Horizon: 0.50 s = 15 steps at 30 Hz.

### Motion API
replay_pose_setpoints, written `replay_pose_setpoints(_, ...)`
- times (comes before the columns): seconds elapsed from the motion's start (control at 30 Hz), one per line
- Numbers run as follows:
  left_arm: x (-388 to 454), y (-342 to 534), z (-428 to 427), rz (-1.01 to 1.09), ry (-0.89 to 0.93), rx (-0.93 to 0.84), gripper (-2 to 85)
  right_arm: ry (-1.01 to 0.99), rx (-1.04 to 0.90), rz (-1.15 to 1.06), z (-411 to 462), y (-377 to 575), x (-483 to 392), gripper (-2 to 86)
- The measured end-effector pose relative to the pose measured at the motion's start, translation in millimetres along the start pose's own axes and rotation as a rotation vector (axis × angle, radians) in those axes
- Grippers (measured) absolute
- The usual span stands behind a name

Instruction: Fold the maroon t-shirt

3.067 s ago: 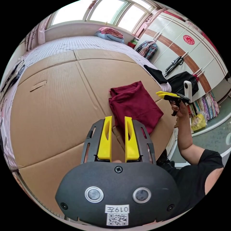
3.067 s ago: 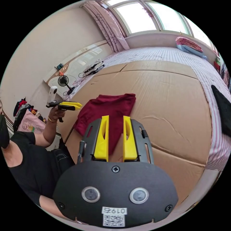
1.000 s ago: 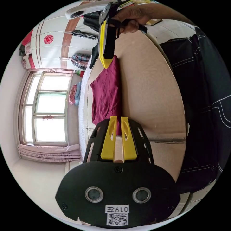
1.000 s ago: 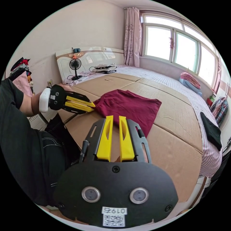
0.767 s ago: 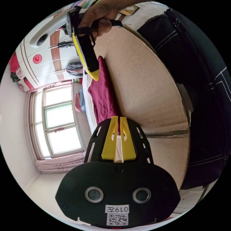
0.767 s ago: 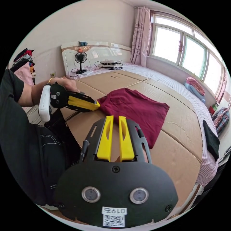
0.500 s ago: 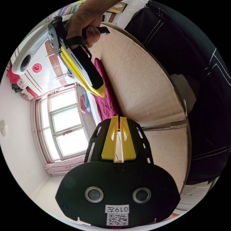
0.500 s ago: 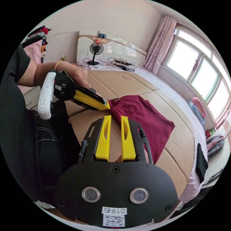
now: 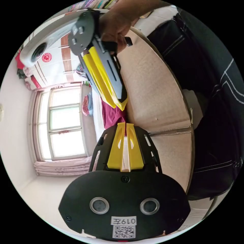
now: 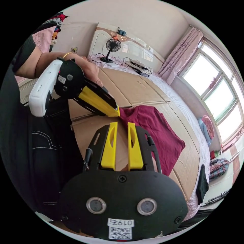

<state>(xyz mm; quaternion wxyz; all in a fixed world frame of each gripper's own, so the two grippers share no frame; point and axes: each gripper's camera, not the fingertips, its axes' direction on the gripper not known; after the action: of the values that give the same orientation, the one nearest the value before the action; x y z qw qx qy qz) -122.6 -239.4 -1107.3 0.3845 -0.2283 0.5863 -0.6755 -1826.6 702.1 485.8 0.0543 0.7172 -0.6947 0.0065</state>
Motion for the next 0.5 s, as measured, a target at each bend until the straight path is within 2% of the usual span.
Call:
replay_pose_setpoints(0.27, -94.3, 81.3, 50.2, -0.456, 0.358, 0.109, 0.6, 0.11, -0.033, -0.116, 42.9, 71.8, 49.2, 6.3)
replay_pose_setpoints(0.37, -120.4, 107.0, 72.2, -0.536, 0.422, 0.133, 0.5, 0.175, -0.043, -0.189, 57.5, 93.7, 70.3, 5.3)
replay_pose_setpoints(0.5, -136.6, 121.3, 88.7, -0.504, 0.456, 0.143, 0.5, 0.269, -0.049, -0.272, 78.1, 121.8, 107.8, 4.1)
